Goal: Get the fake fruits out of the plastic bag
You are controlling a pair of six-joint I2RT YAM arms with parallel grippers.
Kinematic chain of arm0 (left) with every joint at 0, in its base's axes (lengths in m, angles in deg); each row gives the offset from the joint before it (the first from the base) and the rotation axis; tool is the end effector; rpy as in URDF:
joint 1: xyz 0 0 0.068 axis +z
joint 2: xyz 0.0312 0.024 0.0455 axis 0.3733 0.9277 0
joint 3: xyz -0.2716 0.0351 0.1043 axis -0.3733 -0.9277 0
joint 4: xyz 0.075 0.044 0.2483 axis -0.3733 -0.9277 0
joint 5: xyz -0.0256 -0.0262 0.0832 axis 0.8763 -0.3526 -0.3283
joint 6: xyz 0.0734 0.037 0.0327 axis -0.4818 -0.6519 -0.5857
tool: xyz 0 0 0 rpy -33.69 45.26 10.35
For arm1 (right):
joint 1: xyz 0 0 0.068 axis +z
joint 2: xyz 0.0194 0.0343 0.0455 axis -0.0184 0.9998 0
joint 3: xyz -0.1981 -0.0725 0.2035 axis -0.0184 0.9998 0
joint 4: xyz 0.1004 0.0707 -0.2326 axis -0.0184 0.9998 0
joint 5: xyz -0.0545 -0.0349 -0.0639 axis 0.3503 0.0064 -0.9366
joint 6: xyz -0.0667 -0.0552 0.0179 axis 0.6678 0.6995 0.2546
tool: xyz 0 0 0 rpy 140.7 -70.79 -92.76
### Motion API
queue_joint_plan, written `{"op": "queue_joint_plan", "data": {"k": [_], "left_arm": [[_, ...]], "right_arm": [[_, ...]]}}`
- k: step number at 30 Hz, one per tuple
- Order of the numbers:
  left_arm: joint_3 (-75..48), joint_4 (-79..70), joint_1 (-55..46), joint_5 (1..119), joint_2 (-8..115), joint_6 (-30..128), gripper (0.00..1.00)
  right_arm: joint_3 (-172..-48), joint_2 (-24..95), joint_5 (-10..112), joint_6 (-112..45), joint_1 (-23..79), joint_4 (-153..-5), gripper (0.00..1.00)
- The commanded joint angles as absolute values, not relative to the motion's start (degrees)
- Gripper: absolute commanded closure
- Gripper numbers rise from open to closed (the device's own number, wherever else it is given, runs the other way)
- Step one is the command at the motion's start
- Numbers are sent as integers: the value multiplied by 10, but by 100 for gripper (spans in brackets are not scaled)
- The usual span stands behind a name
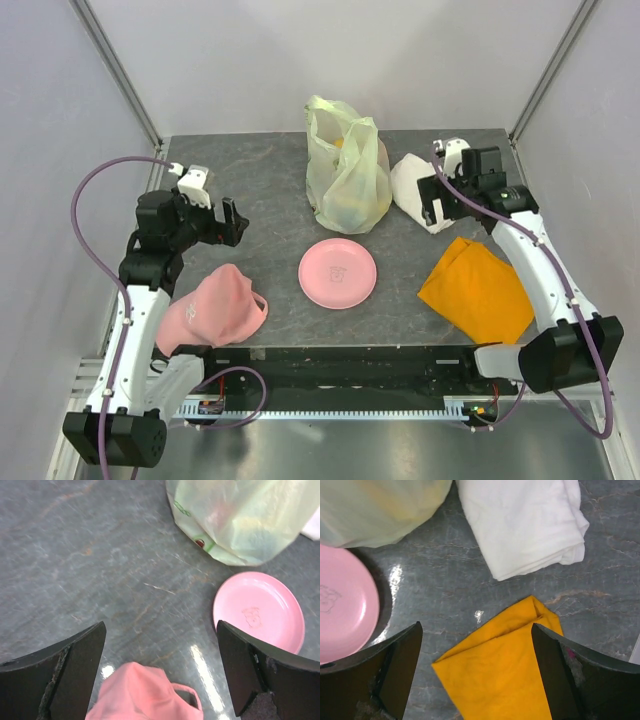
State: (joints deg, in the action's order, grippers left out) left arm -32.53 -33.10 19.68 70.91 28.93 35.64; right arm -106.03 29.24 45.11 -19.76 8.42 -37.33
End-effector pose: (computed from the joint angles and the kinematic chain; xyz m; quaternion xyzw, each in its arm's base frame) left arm 0.2165 -0.0343 0.3453 0.1194 0.8220 -0.1425 0.5383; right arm 0.2978 0.0522 0.3258 -0.1389 0.9145 0.0217 0.3793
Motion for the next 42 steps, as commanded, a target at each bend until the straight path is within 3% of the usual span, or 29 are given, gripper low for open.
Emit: {"op": "queue_joint_plan", "data": {"k": [1,8,11,18,29,32,33,35,36,39,42], "left_arm": [[-278,-340,196,795,305,368,2],[-187,-370,196,847,372,398,8],[-147,-381,196,860,402,402,9],[-65,-386,196,894,461,349,9],[49,-388,195,886,571,330,8],[89,-413,195,862,606,339,8],[94,-414,195,866,612,339,8],[96,-412,195,867,616,340,8],[96,-411,195,863,616,340,8],[88,-406,195,856,613,342,8],[75,-396,195,847,605,352,7]], "right_arm": [[-1178,299,546,-203,85,-365,2],[-1299,352,732,-296,88,-423,2],[-1336,383,742,-308,111,-442,3],[-1451,498,697,-313,164,-468,10],[-1522,622,504,-277,204,-484,9],[-1525,640,476,-256,207,-490,16],[-1528,651,478,-247,209,-491,29],[-1545,663,516,-231,212,-493,37],[-1552,666,546,-229,214,-492,47],[-1561,662,610,-205,245,-490,64],[-1559,652,668,-154,306,-466,70]]}}
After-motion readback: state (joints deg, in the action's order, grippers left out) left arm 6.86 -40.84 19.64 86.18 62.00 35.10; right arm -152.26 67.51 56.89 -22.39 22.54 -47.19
